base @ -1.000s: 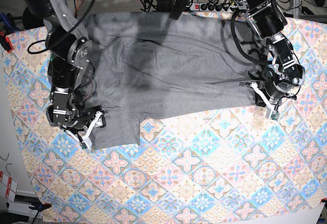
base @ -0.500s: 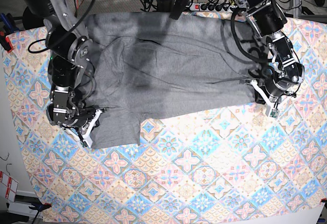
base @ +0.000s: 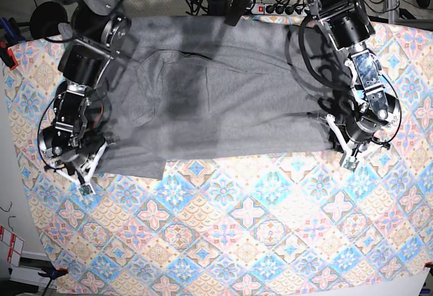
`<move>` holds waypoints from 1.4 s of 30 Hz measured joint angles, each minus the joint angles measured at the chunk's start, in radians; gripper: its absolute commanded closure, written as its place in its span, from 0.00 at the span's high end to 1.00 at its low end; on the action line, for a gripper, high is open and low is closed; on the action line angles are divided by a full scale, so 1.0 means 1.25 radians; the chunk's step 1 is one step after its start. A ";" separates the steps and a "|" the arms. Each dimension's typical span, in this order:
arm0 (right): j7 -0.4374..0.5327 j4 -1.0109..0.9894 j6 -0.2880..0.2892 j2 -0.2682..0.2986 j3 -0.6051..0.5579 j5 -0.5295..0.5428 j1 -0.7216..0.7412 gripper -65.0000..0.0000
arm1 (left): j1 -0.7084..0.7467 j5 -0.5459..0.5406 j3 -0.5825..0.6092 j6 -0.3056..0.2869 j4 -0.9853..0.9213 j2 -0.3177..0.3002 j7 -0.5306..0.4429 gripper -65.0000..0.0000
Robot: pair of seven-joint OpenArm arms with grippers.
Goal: Fold the T-shirt properly
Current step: 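Lay the hem over the collar edge with both grippers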
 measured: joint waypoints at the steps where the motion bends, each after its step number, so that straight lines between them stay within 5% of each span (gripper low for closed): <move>1: -0.010 0.022 0.002 -0.002 -0.004 0.002 -0.008 0.05 | 0.006 0.001 0.012 0.001 0.010 -0.004 0.005 0.00; 18: -0.086 0.274 0.000 0.001 0.007 -0.001 -0.226 0.05 | 0.148 -0.012 0.018 0.000 0.145 -0.006 -0.001 0.00; 23: -0.078 0.275 -0.001 0.001 0.007 0.000 -0.212 0.10 | 0.148 -0.012 0.017 0.002 0.145 -0.005 -0.002 0.00; 32: -0.075 0.211 -0.003 0.003 0.002 -0.004 -0.148 0.42 | 0.147 -0.012 0.017 0.001 0.145 -0.003 -0.001 0.00; 42: -0.005 -0.042 0.014 0.002 -0.004 0.051 0.002 0.44 | 0.141 -0.012 0.017 0.001 0.145 -0.003 -0.001 0.00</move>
